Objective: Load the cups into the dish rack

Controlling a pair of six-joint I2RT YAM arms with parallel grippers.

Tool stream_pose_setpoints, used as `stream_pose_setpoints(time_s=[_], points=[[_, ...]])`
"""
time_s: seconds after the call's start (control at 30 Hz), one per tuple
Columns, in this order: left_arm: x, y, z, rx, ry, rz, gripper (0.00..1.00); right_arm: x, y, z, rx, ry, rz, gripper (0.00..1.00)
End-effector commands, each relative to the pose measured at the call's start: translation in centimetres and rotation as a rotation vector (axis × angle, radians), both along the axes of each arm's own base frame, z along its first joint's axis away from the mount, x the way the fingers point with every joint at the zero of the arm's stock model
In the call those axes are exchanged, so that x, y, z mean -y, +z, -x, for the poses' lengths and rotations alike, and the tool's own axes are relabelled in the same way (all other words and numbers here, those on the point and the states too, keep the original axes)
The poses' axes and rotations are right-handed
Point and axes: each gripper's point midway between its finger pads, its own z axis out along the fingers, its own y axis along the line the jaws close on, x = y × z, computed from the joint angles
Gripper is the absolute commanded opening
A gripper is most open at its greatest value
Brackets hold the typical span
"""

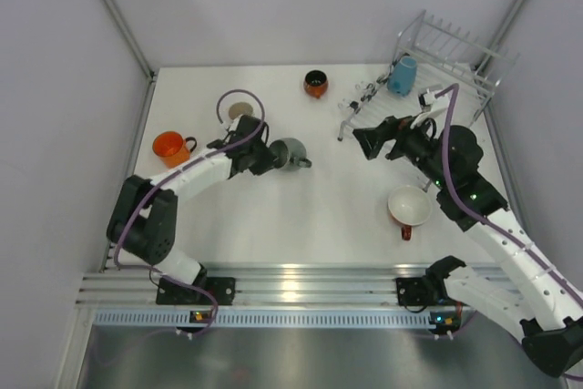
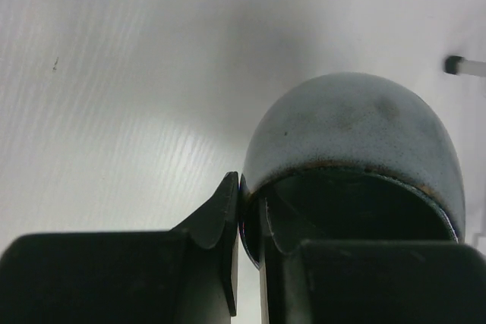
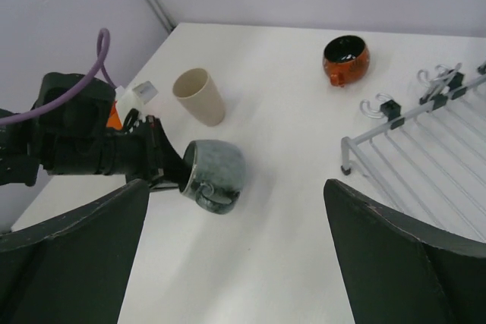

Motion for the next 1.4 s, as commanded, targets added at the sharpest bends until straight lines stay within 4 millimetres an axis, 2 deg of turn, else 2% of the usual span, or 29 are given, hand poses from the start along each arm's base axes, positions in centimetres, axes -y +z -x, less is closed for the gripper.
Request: stream_pose_setpoints(time_s=[0.0, 0.03, 0.07, 0.17, 0.2, 0.23, 0.27, 0.33, 0.37, 0.43, 0.57, 0.7, 0.87, 1.13, 1.3, 1.37], points=[[2.4, 13.6, -4.5, 0.525, -0.079, 0.409, 0.0, -2.7, 1.1, 1.1, -0.001, 0.153, -0.063, 0.99], [2.0, 14.1, -4.4, 0.549, -0.094, 0.425, 0.0, -3.9, 1.2, 1.9, -0.004, 0.236, -0.082, 0.99], [1.1, 15.4, -4.3, 0.592, -0.099, 0.434, 0.0, -4.5, 0.5, 1.9, -0.034, 0.272, -0.087, 0.99], [1.0, 18.1, -3.3, 0.695, -0.194, 0.438, 0.0, -6.5, 0.5, 3.1, -0.063, 0.419, -0.169, 0.99], [1.0, 19.1, -2.4, 0.733, -0.222, 0.448, 0.0, -7.3, -0.4, 3.2, -0.098, 0.461, -0.184, 0.99], [1.3, 20.8, -1.8, 0.801, -0.265, 0.47, 0.0, -8.2, -0.4, 4.2, -0.139, 0.534, -0.219, 0.99], [1.3, 21.4, -1.2, 0.828, -0.284, 0.48, 0.0, -8.7, 0.1, 4.4, -0.132, 0.573, -0.241, 0.99], [1.0, 23.5, 0.2, 0.922, -0.321, 0.486, 0.0, -9.7, -0.8, 4.5, -0.217, 0.632, -0.285, 0.99], [0.7, 24.0, 0.7, 0.951, -0.329, 0.475, 0.0, -10.0, -0.5, 4.4, -0.215, 0.647, -0.304, 0.99], [0.2, 25.2, 1.9, 1.021, -0.359, 0.438, 0.0, -10.7, -1.2, 4.2, -0.286, 0.669, -0.343, 0.97], [-0.8, 25.9, 3.5, 1.102, -0.384, 0.377, 0.0, -12.0, -1.7, 4.2, -0.354, 0.714, -0.383, 0.96], [-1.4, 26.3, 4.5, 1.161, -0.405, 0.332, 0.0, -13.6, -0.4, 5.8, -0.369, 0.821, -0.438, 0.95], [-1.2, 26.8, 5.2, 1.19, -0.436, 0.327, 0.0, -15.7, -0.1, 6.9, -0.38, 0.885, -0.457, 0.9], [-1.4, 27.8, 6.0, 1.233, -0.453, 0.323, 0.0, -17.9, 0.7, 8.6, -0.418, 0.972, -0.525, 0.84], [-2.2, 28.5, 6.6, 1.285, -0.412, 0.326, 0.0, -18.9, 1.9, 9.4, -0.441, 1.043, -0.64, 0.75], [-2.4, 28.5, 6.6, 1.29, -0.399, 0.328, 0.0, -19.5, 1.8, 9.5, -0.483, 1.064, -0.68, 0.7]])
